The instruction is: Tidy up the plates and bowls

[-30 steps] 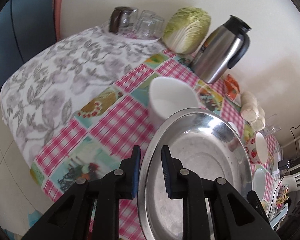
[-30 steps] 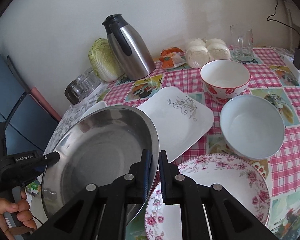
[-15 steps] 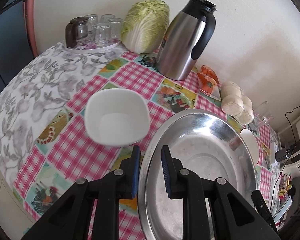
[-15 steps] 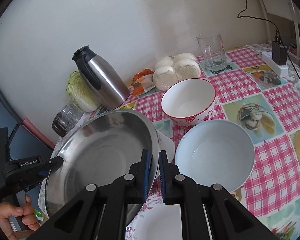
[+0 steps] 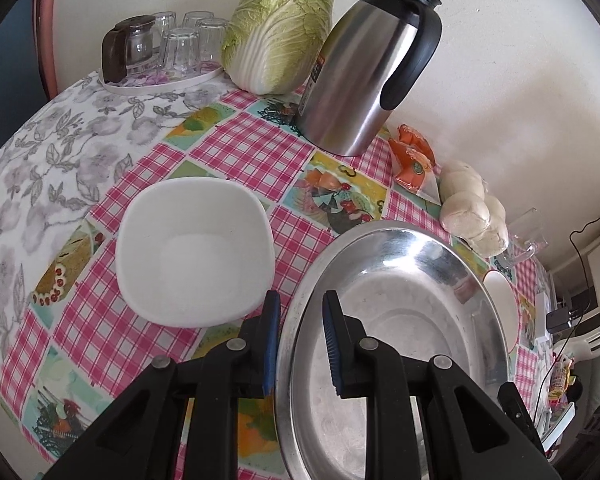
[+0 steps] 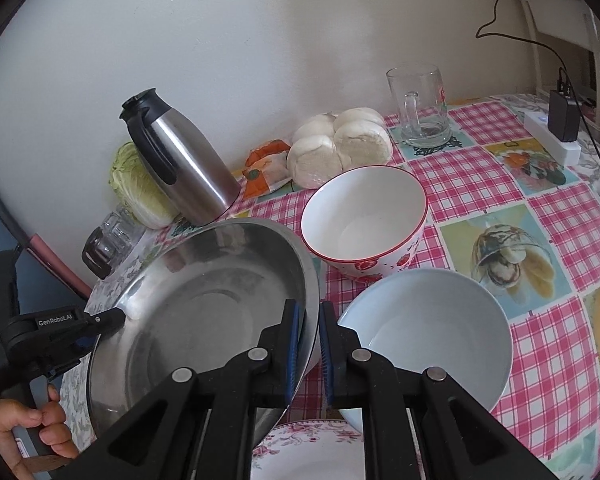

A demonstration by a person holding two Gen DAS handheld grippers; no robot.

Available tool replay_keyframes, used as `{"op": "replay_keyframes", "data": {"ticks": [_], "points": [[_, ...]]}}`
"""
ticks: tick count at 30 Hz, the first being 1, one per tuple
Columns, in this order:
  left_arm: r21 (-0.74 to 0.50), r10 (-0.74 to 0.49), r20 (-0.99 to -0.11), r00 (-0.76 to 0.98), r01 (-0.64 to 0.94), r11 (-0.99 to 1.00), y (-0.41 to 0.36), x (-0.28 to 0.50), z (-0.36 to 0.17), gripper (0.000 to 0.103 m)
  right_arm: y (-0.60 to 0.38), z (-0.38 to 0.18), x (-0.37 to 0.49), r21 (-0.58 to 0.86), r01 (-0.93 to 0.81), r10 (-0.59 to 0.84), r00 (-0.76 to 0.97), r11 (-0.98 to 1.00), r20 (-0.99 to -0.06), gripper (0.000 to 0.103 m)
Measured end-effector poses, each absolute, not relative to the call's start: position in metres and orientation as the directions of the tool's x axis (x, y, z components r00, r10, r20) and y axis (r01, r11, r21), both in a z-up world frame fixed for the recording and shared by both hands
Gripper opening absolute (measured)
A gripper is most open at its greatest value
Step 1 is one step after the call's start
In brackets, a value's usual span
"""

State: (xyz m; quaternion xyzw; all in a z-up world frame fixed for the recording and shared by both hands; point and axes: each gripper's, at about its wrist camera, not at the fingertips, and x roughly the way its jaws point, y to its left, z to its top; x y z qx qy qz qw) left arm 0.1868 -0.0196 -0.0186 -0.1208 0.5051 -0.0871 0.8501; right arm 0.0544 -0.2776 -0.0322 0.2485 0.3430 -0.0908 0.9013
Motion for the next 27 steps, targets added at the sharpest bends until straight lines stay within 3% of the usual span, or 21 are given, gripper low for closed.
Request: {"op": "replay_keyframes", "data": {"ticks": [27], "points": [[-0.261, -0.266, -0.877, 0.4, 0.068, 0.963, -0.03, 0.204, -0.056, 0.022, -0.271, -0.048, 0.085, 0.226, 0.343, -0.081, 0.688, 0.912, -0.721, 0.013]]}}
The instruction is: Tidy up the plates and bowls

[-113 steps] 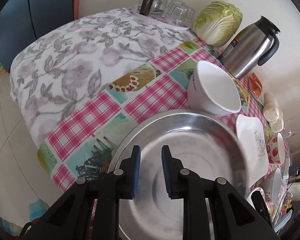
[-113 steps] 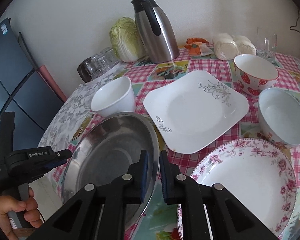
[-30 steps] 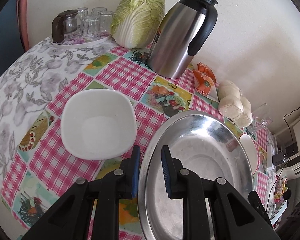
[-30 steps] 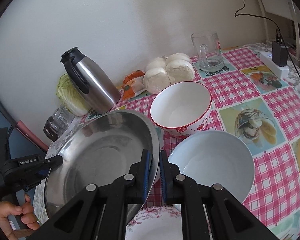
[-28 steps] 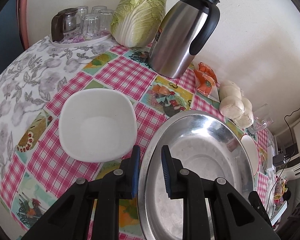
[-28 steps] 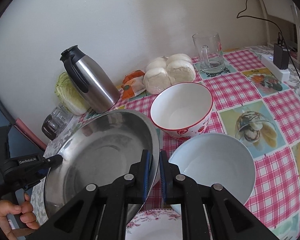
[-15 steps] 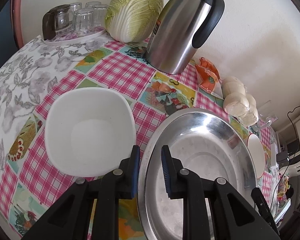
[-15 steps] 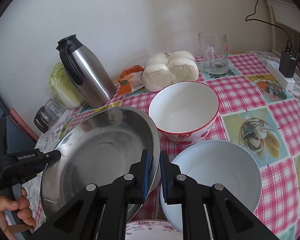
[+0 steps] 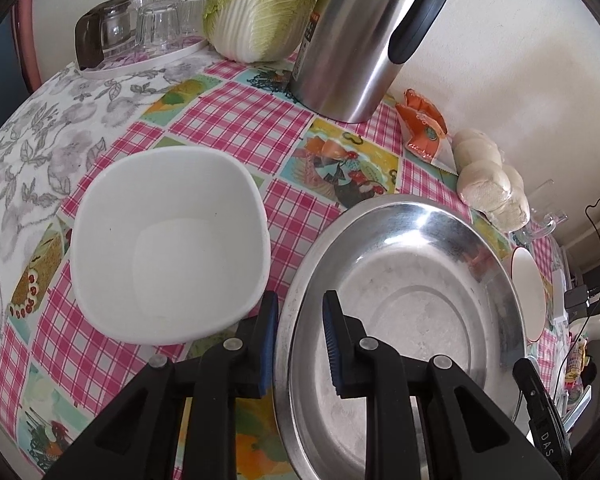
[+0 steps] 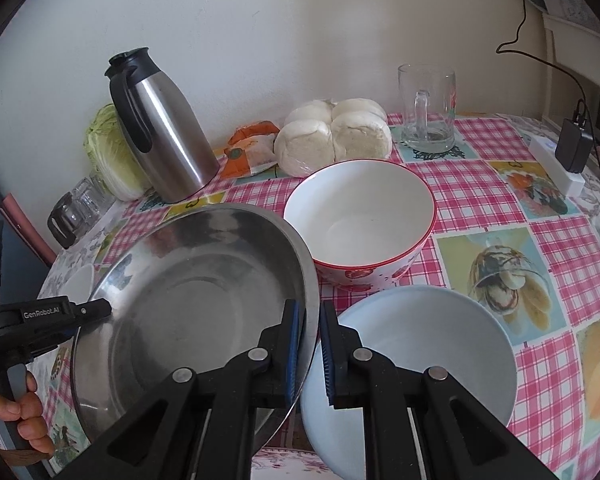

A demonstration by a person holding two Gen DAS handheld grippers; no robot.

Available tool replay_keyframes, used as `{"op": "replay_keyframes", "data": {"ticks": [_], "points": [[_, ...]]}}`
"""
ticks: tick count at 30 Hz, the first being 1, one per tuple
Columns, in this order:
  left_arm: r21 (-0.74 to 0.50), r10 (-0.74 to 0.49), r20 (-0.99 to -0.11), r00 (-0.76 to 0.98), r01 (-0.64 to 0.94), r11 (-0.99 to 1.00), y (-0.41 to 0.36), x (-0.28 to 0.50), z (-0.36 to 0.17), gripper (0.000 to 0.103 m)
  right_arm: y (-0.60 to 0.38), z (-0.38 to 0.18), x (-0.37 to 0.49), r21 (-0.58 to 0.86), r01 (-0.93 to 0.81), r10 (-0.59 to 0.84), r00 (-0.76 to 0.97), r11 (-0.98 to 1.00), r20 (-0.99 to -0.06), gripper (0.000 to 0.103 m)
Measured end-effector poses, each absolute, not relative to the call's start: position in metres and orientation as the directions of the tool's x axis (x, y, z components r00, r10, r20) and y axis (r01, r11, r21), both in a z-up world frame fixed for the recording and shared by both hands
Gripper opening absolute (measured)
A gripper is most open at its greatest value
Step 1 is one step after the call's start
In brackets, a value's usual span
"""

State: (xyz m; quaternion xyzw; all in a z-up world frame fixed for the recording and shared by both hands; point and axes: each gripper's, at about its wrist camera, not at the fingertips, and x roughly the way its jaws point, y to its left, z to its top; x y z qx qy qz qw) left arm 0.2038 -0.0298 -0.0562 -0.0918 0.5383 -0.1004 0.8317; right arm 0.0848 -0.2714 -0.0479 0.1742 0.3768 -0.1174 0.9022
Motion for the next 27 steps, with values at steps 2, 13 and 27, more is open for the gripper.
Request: {"op": "replay_keyframes", "data": {"ticks": [2, 13, 27], "points": [[-0.257, -0.26, -0.884, 0.388, 0.059, 0.965, -0.029, 0.205, -0.059, 0.022, -0.27, -0.047, 0.085, 0.217, 0.34, -0.084, 0.687, 0.915, -0.722, 0.013], [-0.257, -0.25, -0.894, 0.371, 0.031, 0.966, -0.026, 0.204, -0.063, 0.022, -0.261, -0.047, 0.089, 0.134, 0.33, -0.13, 0.667, 0.934, -0.734, 0.013], [-0.247, -0.241, -0.899, 0.366, 0.032, 0.969, -0.027, 0.195, -0.052, 0.04, -0.26, -0.04, 0.086, 0.132, 0.338, -0.137, 0.663, 0.932, -0.736, 0.013]]}}
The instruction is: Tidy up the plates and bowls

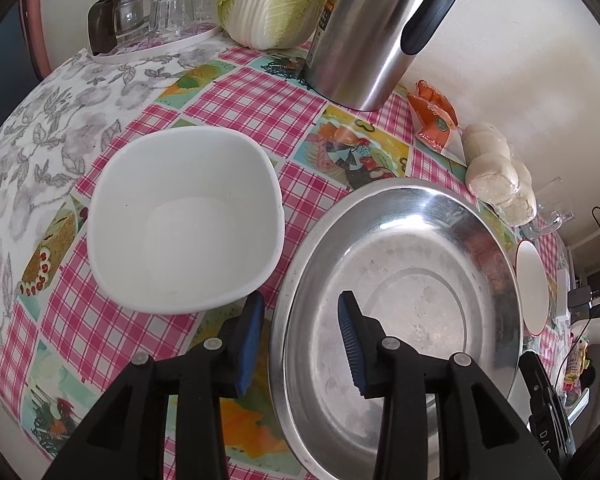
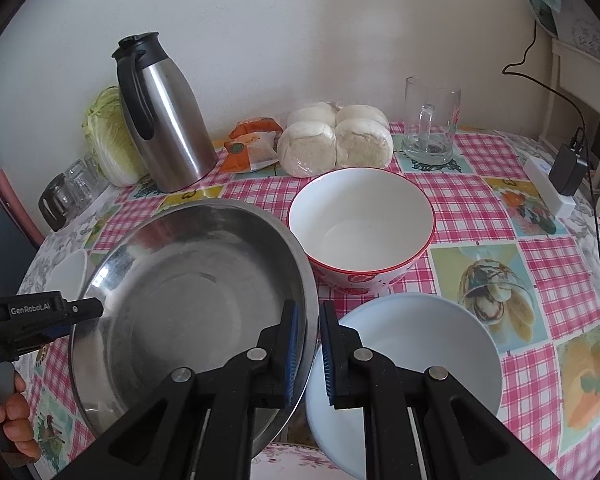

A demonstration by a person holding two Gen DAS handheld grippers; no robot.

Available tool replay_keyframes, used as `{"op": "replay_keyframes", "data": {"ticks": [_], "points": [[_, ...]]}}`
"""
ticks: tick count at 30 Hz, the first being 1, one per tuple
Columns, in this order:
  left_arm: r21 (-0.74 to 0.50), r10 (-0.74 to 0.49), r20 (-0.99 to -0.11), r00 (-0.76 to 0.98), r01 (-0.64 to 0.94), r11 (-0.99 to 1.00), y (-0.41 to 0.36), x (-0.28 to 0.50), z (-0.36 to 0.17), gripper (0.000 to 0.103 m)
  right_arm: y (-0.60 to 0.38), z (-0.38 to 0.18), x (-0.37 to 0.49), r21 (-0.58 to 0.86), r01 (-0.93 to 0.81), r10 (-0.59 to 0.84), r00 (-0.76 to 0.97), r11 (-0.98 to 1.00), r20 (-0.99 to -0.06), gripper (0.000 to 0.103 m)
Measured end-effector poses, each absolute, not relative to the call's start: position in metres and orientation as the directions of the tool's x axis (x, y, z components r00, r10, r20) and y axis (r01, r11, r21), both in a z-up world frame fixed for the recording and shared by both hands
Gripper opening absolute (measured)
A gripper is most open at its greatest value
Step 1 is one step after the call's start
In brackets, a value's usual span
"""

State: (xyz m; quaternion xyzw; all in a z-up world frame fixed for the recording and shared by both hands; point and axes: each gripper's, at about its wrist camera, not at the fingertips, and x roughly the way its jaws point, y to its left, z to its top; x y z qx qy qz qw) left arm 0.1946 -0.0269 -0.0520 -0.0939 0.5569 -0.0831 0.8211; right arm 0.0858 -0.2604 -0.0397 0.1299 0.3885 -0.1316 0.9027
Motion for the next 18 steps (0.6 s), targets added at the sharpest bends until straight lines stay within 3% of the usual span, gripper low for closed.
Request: {"op": "replay_keyframes", "data": {"ticks": [13, 14, 16, 18], "points": [[-0.246, -0.24, -0.894, 0.378, 0.034, 0.969, -0.017, 0.181, -0.034, 0.047, -0.254, -0.023, 0.077, 0.111, 0.334, -0.156, 0.678, 0.936, -0.718, 0.014], [-0.247, -0.242, -0.894, 0.378, 0.036, 0.968, -0.017, 0.181, -0.033, 0.051, -0.253, -0.022, 0.077, 0.109, 0.334, -0.158, 0.677, 0.936, -0.718, 0.016], [-0.245, -0.241, -0.895, 0.375, 0.039, 0.969, -0.017, 0.179, -0.031, 0.056, -0.251, -0.021, 0.077, 0.102, 0.338, -0.164, 0.672, 0.936, -0.722, 0.035], [-0.235, -0.236, -0.897, 0.373, 0.049, 0.971, -0.018, 0.178, -0.03, 0.062, -0.249, -0.02, 0.076, 0.098, 0.339, -0.167, 0.671, 0.936, -0.722, 0.048]]}}
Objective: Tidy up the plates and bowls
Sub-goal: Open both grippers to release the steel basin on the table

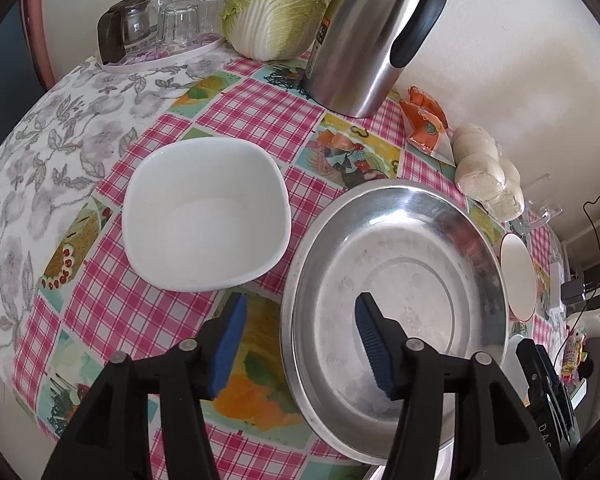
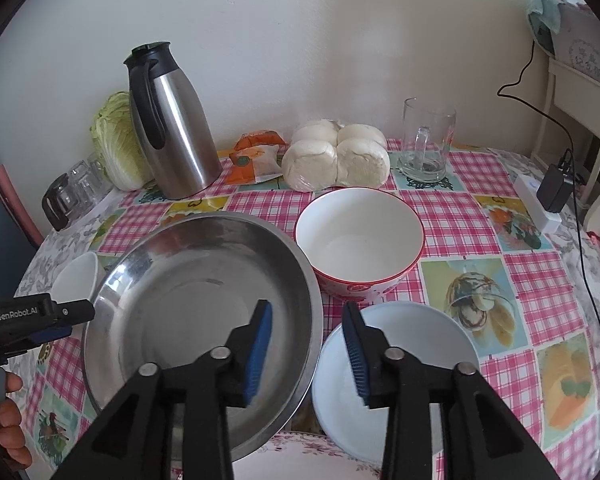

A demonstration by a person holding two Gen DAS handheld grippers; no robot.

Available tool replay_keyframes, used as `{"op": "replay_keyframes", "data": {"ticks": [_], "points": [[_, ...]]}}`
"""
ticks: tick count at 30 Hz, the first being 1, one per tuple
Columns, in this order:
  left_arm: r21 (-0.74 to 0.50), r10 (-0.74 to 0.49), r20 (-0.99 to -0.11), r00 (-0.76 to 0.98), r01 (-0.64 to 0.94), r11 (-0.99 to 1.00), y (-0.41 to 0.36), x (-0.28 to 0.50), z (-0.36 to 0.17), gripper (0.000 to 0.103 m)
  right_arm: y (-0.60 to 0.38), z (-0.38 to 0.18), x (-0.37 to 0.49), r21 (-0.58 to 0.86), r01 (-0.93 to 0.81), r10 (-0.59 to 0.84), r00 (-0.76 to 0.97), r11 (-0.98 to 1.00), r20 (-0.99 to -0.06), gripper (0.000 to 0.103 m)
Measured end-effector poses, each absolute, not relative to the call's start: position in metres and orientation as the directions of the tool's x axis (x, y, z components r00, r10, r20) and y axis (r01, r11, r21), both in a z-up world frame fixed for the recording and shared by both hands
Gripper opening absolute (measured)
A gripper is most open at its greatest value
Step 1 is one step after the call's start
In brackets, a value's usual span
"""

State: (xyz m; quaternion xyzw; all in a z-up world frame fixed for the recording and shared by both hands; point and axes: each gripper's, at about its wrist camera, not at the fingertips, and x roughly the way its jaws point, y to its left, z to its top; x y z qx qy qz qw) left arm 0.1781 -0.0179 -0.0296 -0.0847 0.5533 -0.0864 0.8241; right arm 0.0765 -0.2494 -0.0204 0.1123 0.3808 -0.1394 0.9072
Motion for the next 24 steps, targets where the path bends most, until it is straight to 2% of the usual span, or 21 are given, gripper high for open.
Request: {"op": "replay_keyframes", "data": {"ticks": [3, 7, 10, 13, 17, 24], "points": [[-0.222, -0.227, -0.899, 0.375, 0.059, 0.973, -0.02, 0.177, -0.027, 0.07, -0.246, -0.019, 0.076, 0.089, 0.335, -0.171, 0.671, 0.938, -0.722, 0.058], [-0.199, -0.208, -0.904, 0.373, 0.064, 0.978, -0.02, 0.175, -0.027, 0.076, -0.242, -0.017, 0.075, 0.079, 0.332, -0.179, 0.677, 0.94, -0.714, 0.078], [-0.183, -0.191, -0.909, 0.371, 0.057, 0.981, -0.016, 0.174, -0.028, 0.078, -0.242, -0.018, 0.074, 0.086, 0.342, -0.181, 0.674, 0.936, -0.716, 0.085], [-0.175, -0.18, -0.912, 0.369, 0.048, 0.983, -0.012, 0.173, -0.029, 0.079, -0.244, -0.019, 0.072, 0.103, 0.353, -0.173, 0.667, 0.93, -0.724, 0.089], [-0.167, -0.171, -0.913, 0.37, 0.045, 0.985, -0.01, 0.17, -0.03, 0.09, -0.245, -0.021, 0.068, 0.112, 0.359, -0.165, 0.656, 0.927, -0.737, 0.091], [-0.176, -0.186, -0.903, 0.387, 0.063, 0.982, -0.01, 0.159, -0.027, 0.092, -0.243, -0.021, 0.058, 0.124, 0.364, -0.155, 0.648, 0.923, -0.746, 0.101]]}}
